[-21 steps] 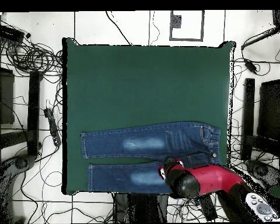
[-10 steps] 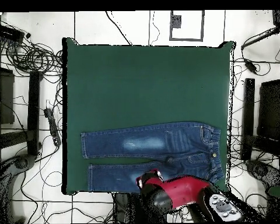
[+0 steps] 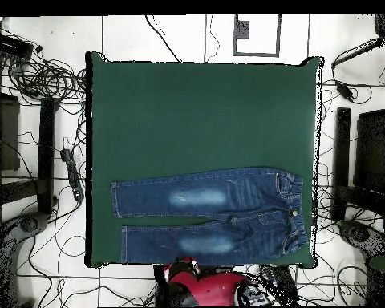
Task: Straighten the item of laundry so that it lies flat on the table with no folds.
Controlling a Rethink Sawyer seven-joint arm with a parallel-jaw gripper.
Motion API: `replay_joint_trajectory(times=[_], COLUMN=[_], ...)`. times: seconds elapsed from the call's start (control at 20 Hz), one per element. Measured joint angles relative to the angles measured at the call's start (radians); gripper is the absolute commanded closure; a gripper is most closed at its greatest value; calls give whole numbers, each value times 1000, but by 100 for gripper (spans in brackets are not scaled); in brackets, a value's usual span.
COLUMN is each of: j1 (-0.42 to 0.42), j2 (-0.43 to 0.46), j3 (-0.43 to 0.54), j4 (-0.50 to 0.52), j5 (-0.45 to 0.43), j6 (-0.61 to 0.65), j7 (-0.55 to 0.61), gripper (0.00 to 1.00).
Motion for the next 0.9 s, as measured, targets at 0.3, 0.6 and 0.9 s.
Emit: replay_joint_trajectory(times=[0.3,0.6,0.9], j1=[130,209,248], j2=[125,257,379], j3=[-68,-91,-94], j4=[42,54,57], j5=[94,162,210], j6=[-171,-304,-425], j7=[40,58,77], gripper=[100,100,100])
